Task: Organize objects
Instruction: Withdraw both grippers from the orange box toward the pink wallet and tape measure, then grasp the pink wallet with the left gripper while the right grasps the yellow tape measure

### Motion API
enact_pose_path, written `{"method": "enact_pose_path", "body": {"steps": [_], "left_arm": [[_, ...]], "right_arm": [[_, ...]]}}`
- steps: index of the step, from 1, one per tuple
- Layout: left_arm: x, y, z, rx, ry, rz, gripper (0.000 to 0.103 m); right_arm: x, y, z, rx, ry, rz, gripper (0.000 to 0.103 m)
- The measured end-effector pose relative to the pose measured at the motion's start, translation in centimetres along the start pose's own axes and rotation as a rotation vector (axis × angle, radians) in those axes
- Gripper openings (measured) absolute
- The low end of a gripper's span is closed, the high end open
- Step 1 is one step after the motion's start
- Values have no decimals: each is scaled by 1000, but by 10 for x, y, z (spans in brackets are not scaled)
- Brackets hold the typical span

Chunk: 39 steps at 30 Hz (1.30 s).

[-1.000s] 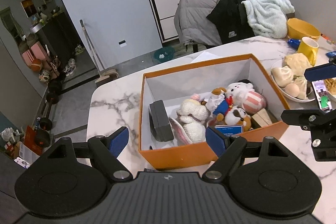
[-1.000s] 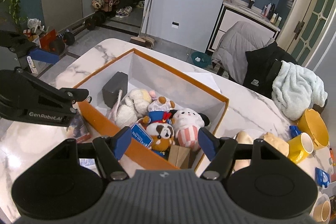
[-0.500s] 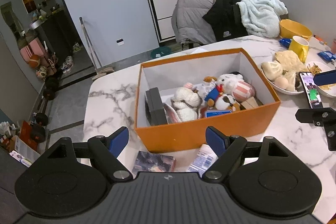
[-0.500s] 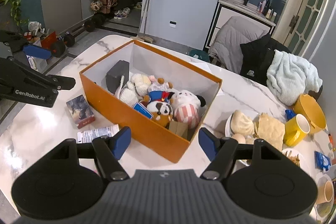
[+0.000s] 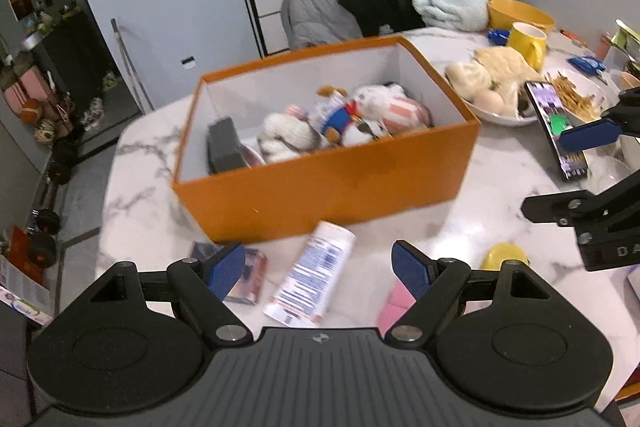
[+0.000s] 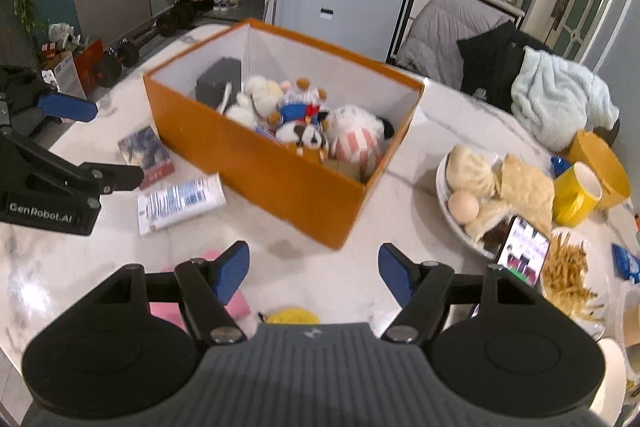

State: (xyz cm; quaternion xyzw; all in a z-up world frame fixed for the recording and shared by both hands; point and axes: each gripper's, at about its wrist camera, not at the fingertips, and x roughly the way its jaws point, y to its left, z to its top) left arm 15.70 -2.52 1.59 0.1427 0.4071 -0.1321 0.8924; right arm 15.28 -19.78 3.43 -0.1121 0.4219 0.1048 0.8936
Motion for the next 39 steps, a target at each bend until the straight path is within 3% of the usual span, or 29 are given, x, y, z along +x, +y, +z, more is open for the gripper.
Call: {"method": "enact_pose_path", "body": {"steps": [20, 39], "left_arm": [[49, -44, -56, -17, 106, -100, 95], [78, -63, -73, -27, 150, -123, 98]], "right_arm": [[59, 2, -55, 38, 110, 54, 73], [91, 4, -78, 25, 149, 35, 72]]}}
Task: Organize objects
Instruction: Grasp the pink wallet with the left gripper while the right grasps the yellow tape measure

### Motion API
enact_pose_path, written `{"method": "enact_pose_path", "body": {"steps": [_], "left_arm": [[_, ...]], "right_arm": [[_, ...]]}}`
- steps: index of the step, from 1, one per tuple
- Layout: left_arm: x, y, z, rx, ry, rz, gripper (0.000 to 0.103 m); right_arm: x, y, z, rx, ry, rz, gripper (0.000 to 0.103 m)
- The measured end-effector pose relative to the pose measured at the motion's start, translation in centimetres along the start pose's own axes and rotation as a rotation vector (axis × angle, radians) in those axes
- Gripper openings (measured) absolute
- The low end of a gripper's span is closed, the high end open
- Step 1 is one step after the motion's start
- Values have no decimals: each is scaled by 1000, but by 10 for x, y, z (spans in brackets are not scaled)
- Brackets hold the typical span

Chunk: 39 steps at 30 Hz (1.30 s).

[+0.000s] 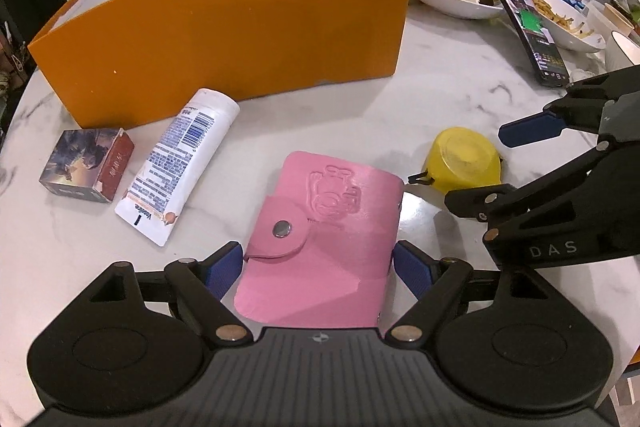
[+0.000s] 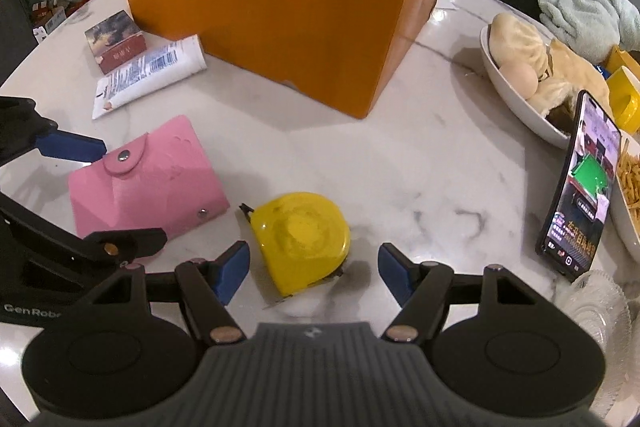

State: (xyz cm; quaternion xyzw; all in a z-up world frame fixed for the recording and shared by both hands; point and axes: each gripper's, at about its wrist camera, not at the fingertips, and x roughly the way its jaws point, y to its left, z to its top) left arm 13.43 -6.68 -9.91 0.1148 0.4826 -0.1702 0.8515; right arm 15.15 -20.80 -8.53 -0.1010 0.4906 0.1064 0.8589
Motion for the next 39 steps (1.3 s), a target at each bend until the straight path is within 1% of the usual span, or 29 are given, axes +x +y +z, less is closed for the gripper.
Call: {"method": "enact_pose_path", "body": {"steps": [8, 16, 23, 27, 28, 29, 34, 39], "left_arm": [[6, 3, -2, -14, 4, -21, 100], [9, 2, -2, -6, -22, -19, 103], [10, 3, -2, -2, -46, -23, 103], [8, 1, -4, 13, -62, -25, 100], [7, 1, -5, 13, -66, -25, 99], [7, 1, -5, 15, -71, -26, 99], [4, 0, -8, 26, -88, -18, 97], [1, 3, -8, 16, -89, -28, 96]], "right_arm": [[8, -3, 2, 2, -12, 23, 72], [12, -8, 5, 7, -14, 58, 70], [13, -9, 4, 4, -23, 64, 70], [14, -9, 4, 3, -28, 64, 70], [14, -9, 4, 2, -31, 66, 66], [13, -8, 5, 0, -35, 67, 57], [12, -6, 7, 1, -28, 58, 56], [11, -5, 7, 1, -26, 60, 56]]}}
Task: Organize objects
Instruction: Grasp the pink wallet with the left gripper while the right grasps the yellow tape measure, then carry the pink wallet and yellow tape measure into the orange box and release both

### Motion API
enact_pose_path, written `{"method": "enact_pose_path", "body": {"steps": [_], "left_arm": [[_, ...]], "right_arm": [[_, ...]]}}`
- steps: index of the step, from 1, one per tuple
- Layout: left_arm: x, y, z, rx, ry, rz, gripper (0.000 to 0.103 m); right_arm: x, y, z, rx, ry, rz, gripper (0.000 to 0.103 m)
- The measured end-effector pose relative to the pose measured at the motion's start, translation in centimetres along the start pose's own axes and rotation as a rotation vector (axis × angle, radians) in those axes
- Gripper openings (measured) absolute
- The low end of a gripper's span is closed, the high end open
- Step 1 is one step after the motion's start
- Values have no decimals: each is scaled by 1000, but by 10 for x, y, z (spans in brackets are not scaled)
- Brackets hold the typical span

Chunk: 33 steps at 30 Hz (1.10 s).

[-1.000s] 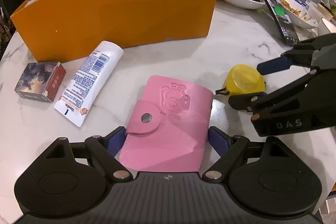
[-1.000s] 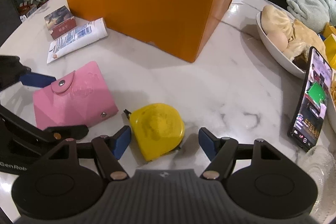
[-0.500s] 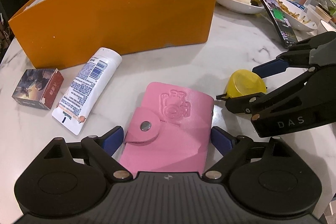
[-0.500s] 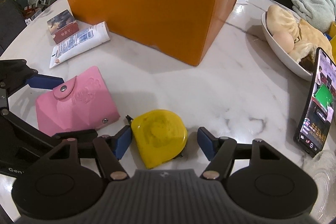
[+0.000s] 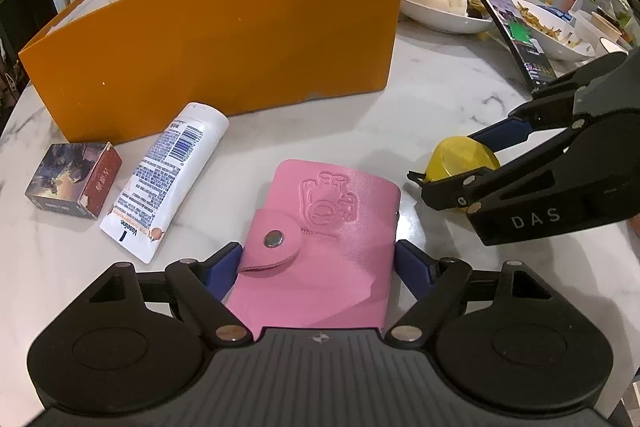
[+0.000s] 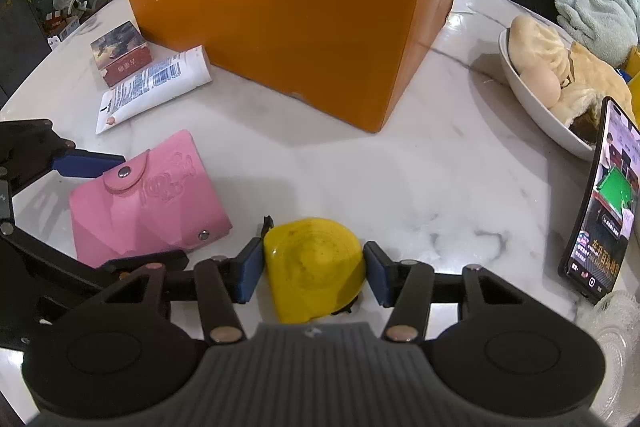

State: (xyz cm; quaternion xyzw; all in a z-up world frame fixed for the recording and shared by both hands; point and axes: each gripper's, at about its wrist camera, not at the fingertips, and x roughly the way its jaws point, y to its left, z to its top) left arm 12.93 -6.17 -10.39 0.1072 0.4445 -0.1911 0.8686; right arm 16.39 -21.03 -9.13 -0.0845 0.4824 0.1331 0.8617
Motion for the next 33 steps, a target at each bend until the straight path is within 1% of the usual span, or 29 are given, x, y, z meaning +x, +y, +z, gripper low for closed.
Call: {"method": "enact_pose_path", "body": {"steps": [11, 18, 23, 33], "left_arm": [[-6, 2, 1, -9, -4, -24, 94], [-10, 5, 5, -8, -10, -14, 94], [-17, 10, 10, -26, -17, -24, 94], [-46, 18, 27, -17, -78, -12, 94]], "right_arm": [[-3, -4, -2, 14, 10, 7, 56], [-6, -7, 0, 22, 6, 5, 56], [-11, -7, 3, 23, -6, 1, 56], [-29, -7, 18, 6, -40, -11, 56]]}}
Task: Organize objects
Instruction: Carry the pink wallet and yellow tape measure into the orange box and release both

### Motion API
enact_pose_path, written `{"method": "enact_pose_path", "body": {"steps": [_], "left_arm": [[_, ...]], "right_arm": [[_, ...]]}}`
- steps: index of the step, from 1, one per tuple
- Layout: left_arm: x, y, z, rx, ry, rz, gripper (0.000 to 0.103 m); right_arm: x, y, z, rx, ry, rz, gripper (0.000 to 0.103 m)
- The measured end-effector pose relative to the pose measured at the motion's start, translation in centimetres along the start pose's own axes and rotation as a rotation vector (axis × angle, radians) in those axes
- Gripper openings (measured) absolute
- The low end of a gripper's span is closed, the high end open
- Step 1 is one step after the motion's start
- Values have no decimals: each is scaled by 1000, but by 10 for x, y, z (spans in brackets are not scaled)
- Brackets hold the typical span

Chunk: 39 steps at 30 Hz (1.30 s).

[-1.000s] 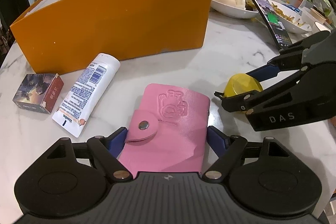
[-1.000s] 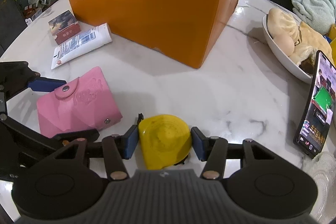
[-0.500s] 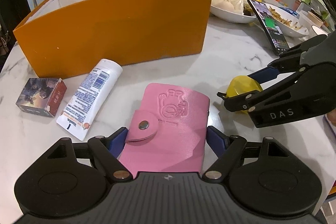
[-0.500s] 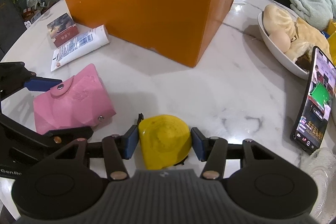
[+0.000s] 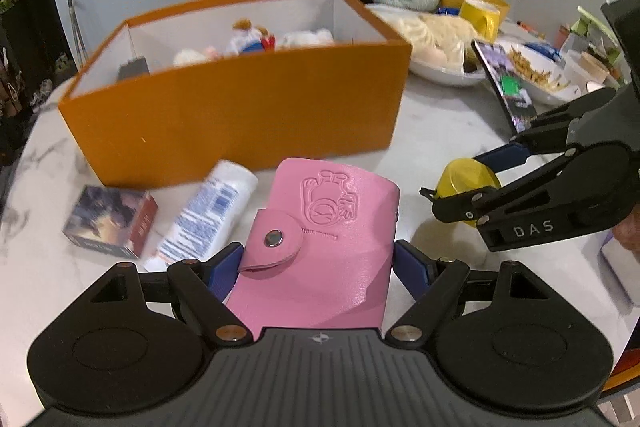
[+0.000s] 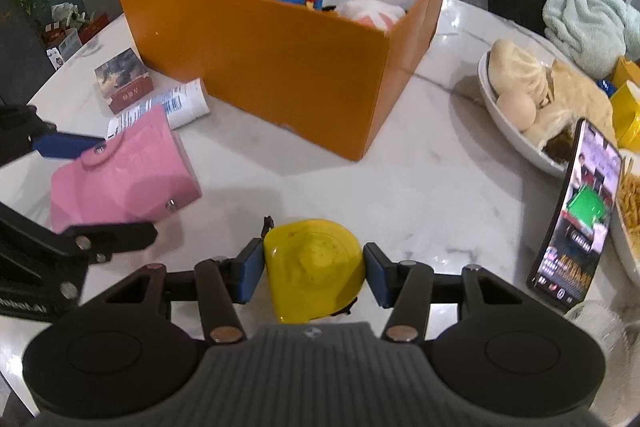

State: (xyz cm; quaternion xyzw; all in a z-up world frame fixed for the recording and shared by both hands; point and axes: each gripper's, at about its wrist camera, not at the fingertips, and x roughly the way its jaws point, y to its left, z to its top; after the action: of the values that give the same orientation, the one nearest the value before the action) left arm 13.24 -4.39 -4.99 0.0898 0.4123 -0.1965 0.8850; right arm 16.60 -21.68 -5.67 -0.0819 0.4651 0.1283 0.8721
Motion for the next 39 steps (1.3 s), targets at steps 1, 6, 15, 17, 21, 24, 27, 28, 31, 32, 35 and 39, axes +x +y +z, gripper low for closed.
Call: {"method": "enact_pose_path", "body": {"steps": [1, 6, 15, 17, 21, 24, 27, 28, 31, 32, 35, 39], "left_arm": [[-3, 1, 3, -2, -7, 1, 94], [-19, 10, 20, -14, -45, 2, 94], [-42, 30, 59, -25, -112, 21, 94], [-46, 35, 69, -26, -127, 27, 94], [-47, 43, 86, -29, -147, 35, 94], [-43, 52, 98, -33, -150, 45, 94], [-37, 61, 110, -47, -149, 55, 94], [-35, 65, 114, -54, -146, 57, 94], [-29, 73, 124, -66, -139, 60, 94], [-27, 75, 126, -66, -136, 62, 94], [-17, 81, 134, -70, -125, 70, 94], [-1, 90, 141, -97, -100, 67, 94]], "right_arm": [[-2, 0, 3, -2, -6, 0, 56], [-15, 2, 17, -21, -36, 1, 56], [-45, 2, 55, -46, -111, -5, 56], [-51, 1, 64, -49, -126, -10, 56], [-60, -2, 86, -49, -160, -19, 56], [-60, -4, 101, -56, -173, -27, 56], [-56, -7, 115, -61, -176, -32, 56], [-54, -7, 119, -62, -175, -33, 56], [-46, -10, 131, -65, -169, -38, 56], [-43, -11, 134, -65, -167, -38, 56], [-36, -14, 142, -69, -161, -40, 56], [-25, -18, 150, -67, -151, -38, 56]]}}
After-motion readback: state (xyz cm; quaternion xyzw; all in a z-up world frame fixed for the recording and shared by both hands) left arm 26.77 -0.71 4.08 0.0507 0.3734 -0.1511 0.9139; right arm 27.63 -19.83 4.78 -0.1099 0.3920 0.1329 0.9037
